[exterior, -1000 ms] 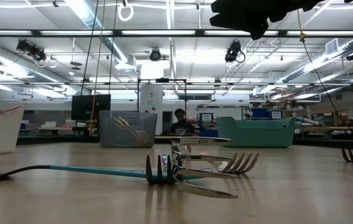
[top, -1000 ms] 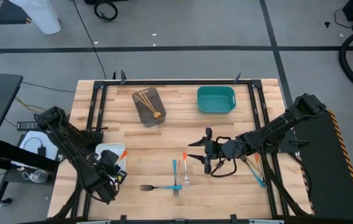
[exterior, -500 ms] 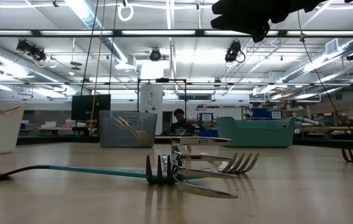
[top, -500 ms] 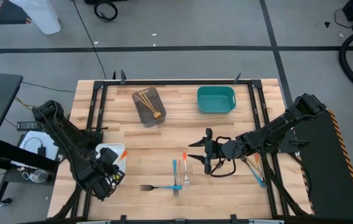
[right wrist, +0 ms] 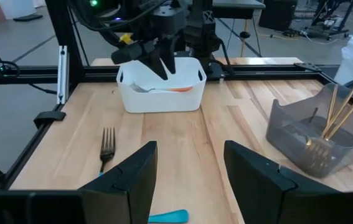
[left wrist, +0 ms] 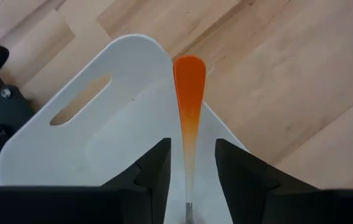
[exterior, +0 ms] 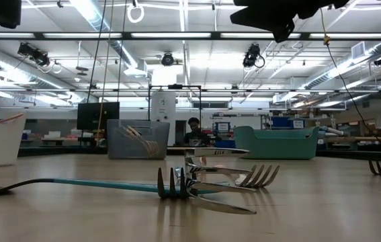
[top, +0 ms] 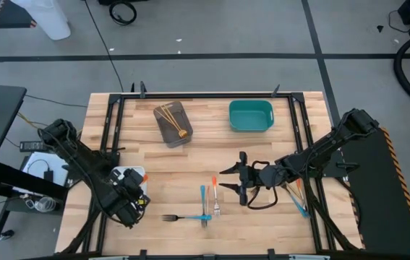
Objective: Sort silverware by color (type)
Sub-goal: Put the orange fork into the white bin
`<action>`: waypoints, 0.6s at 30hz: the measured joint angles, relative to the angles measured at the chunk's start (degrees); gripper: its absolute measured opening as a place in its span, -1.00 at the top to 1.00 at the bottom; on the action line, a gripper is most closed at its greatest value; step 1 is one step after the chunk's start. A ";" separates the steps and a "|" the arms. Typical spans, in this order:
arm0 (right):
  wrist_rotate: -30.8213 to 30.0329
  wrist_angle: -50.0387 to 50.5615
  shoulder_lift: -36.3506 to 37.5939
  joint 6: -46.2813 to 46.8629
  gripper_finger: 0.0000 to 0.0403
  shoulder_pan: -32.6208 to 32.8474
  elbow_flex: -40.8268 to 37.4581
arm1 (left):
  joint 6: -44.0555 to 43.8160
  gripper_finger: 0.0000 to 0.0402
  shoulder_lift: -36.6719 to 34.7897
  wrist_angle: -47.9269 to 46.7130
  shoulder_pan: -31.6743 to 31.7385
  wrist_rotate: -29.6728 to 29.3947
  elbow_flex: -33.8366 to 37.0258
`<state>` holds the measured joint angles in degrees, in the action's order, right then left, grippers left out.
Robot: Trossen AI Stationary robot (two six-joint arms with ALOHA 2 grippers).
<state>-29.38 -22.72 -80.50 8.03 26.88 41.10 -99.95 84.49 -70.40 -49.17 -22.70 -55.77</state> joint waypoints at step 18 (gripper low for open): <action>-0.14 -0.40 0.00 -0.07 0.02 0.43 0.00 | 1.36 0.26 0.00 7.30 1.23 0.91 6.74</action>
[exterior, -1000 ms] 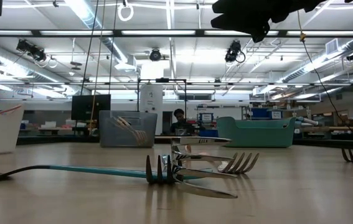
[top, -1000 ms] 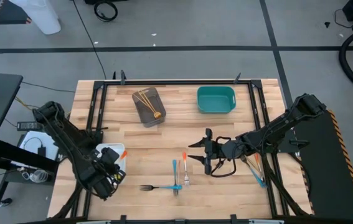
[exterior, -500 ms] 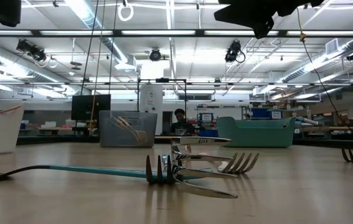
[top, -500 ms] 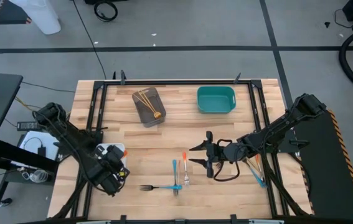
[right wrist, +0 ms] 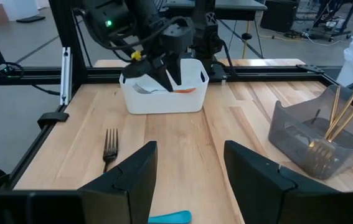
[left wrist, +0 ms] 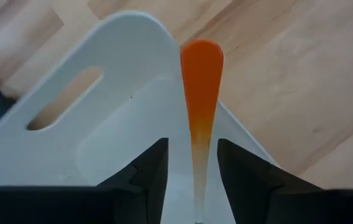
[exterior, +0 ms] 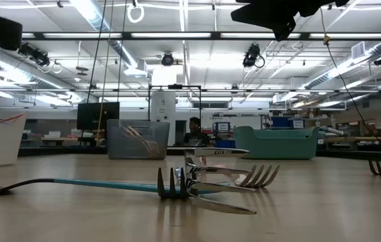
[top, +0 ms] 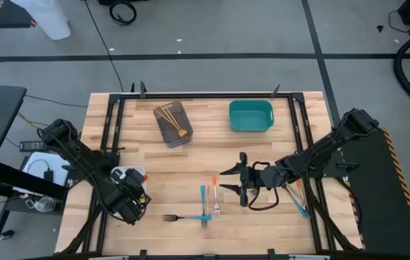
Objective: Sort silverware by color (type)
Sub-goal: Put the orange fork into the white bin
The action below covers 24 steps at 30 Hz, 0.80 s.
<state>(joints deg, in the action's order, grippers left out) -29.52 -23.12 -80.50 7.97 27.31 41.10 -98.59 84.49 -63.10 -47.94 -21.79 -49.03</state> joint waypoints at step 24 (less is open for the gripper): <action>0.02 0.00 -0.01 0.04 0.02 0.07 0.00 | -1.01 0.81 0.00 10.13 0.26 2.13 6.29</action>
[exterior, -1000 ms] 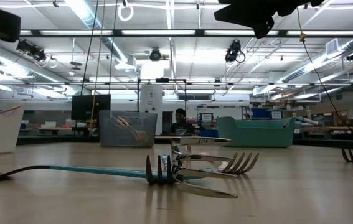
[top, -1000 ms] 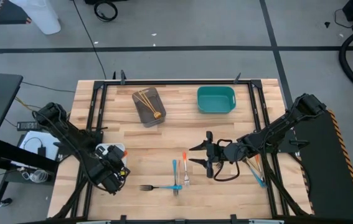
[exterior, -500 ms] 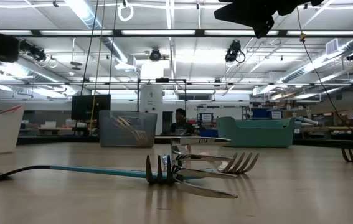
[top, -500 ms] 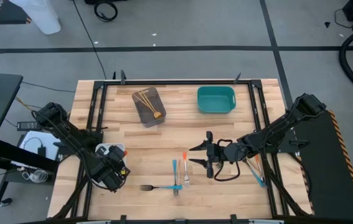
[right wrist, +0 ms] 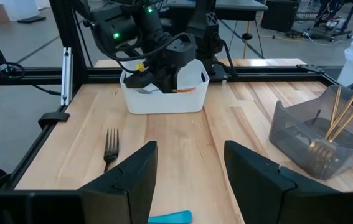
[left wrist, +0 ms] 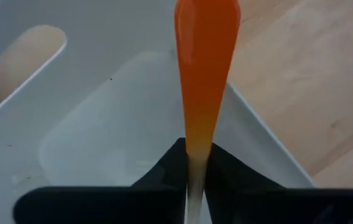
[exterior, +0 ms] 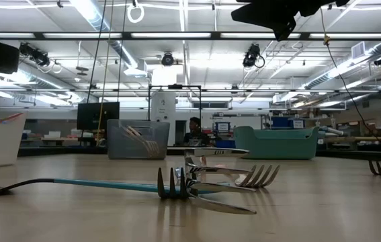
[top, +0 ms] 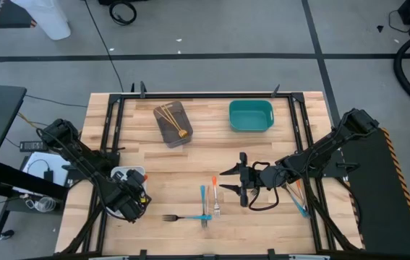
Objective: Sort silverware by color (type)
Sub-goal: Put the orange fork into the white bin
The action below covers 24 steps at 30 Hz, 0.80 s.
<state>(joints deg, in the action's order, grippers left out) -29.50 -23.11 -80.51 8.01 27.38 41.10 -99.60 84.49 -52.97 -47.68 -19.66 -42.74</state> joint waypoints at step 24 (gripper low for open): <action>0.17 0.11 0.00 -0.12 0.02 0.64 0.00 | -1.26 0.92 -5.60 -0.24 -0.09 0.32 -0.04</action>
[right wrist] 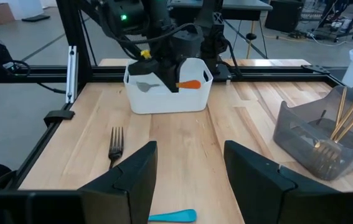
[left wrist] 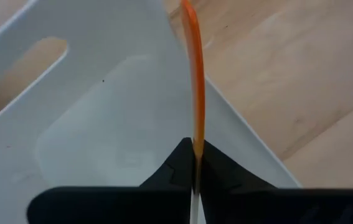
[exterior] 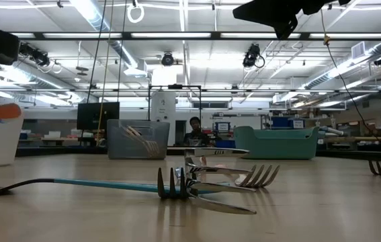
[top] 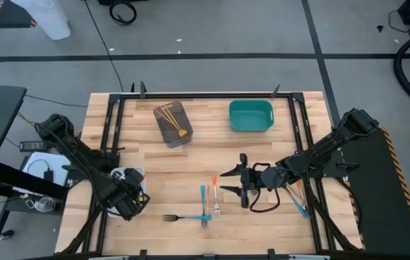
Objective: Sort silverware by color (type)
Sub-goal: Put the orange fork into the white bin
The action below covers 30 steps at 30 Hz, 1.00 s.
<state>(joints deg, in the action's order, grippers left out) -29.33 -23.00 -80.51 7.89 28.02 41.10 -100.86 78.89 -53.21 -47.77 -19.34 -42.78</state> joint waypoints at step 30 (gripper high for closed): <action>-1.06 -0.02 0.00 0.03 0.02 1.26 0.00 | -1.60 0.93 -1.76 -8.15 -0.04 2.80 -3.36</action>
<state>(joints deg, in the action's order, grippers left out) -30.39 -23.03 -80.51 7.92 29.28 41.10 -102.46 77.12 -61.36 -47.81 -16.53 -46.15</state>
